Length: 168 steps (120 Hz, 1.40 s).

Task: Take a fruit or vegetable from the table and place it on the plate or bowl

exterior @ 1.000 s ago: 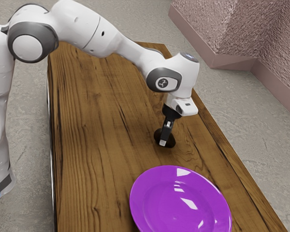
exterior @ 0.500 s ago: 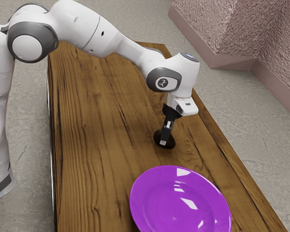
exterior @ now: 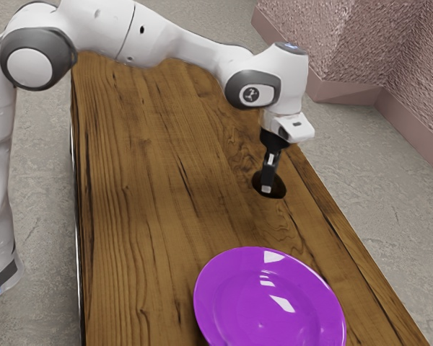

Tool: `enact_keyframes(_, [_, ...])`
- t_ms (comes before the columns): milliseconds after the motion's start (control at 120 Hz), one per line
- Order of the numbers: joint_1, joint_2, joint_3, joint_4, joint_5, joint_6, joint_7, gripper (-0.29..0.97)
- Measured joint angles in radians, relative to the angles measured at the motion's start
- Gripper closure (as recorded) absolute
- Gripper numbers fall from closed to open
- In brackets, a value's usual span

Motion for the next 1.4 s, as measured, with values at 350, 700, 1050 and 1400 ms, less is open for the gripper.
enact_keyframes(350, [0.004, 0.001, -0.073, 0.141, 0.019, -0.054, 0.001, 0.38])
enact_keyframes(700, [-0.002, 0.013, -0.290, 0.152, 0.015, -0.070, 0.001, 0.38])
enact_keyframes(1050, [-0.057, 0.081, -0.400, 0.152, 0.018, -0.067, -0.010, 0.39])
enact_keyframes(1400, [-0.089, 0.108, -0.402, 0.152, 0.013, -0.065, -0.016, 0.17])
